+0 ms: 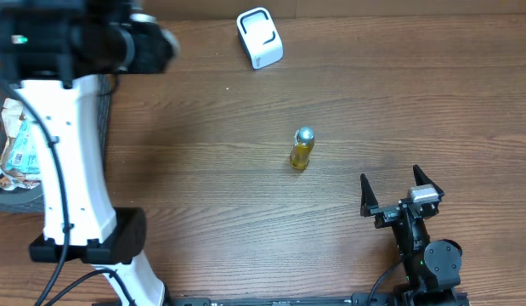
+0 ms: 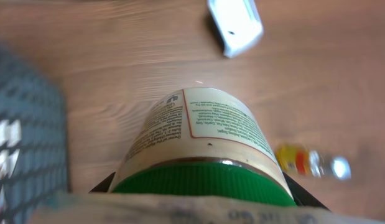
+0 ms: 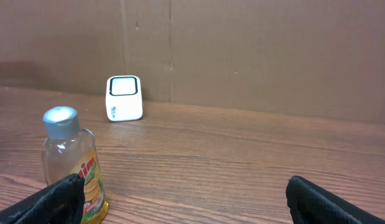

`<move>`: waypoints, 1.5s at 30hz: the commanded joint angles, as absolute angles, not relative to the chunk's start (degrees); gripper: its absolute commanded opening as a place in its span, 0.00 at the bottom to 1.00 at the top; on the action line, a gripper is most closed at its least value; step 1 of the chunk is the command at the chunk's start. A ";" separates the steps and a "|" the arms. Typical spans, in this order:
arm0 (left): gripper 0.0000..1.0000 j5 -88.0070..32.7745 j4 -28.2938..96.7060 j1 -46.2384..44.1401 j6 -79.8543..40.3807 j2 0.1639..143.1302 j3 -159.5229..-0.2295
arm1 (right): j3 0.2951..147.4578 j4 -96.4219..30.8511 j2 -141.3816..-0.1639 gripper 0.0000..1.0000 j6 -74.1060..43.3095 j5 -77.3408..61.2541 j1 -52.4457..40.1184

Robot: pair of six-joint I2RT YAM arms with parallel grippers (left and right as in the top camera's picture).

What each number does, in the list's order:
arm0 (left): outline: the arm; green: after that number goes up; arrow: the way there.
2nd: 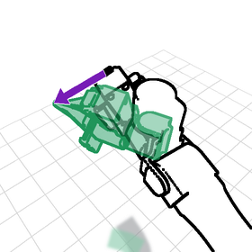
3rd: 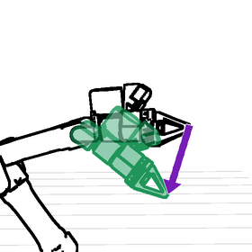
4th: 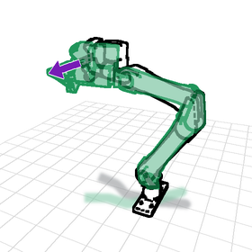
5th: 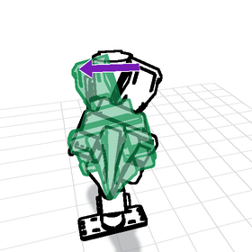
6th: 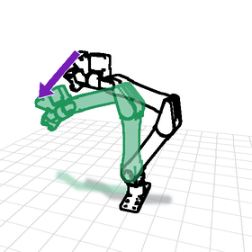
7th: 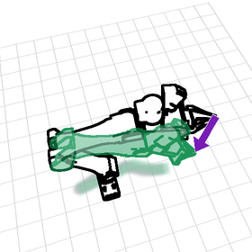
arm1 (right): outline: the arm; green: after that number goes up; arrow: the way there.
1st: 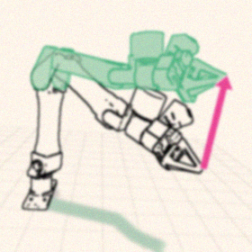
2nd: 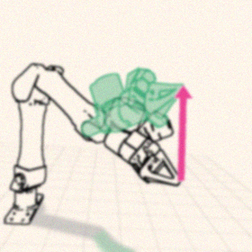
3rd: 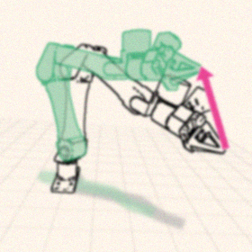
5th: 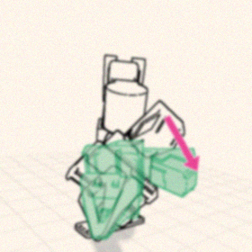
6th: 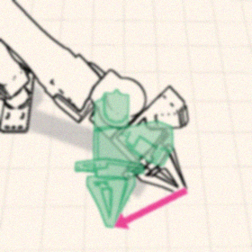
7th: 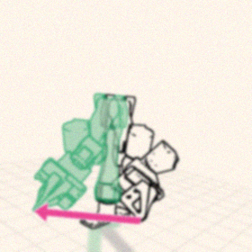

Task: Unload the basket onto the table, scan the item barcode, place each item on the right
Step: 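Lift the Kleenex pack out and carry it toward the scanner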

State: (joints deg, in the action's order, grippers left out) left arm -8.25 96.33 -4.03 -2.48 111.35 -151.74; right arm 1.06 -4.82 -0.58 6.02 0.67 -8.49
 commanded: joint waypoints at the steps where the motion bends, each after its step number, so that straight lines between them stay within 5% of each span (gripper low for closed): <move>1: 0.41 -9.06 96.23 -8.93 8.10 110.50 -150.17 | 0.45 -4.69 -0.16 1.00 6.28 1.23 -8.34; 21: 0.48 -8.32 89.56 -19.16 10.76 111.87 -116.22 | 0.45 -4.69 -0.16 1.00 6.26 1.23 -8.34; 27: 0.45 -4.89 79.33 -19.16 -4.14 111.87 -106.80 | 0.45 -4.69 -0.16 1.00 6.28 1.23 -8.34; 35: 0.40 0.71 71.35 -19.88 -38.87 111.87 -98.78 | 0.45 -4.69 -0.16 1.00 6.28 1.23 -8.34; 45: 0.47 7.97 60.07 -23.35 -51.13 111.98 -87.94 | 0.45 -4.69 -0.16 1.00 6.26 1.23 -8.34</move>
State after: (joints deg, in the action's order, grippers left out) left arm 4.75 61.14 -22.26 -44.75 112.07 -89.43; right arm 1.06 -4.80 -0.58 6.04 0.69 -8.49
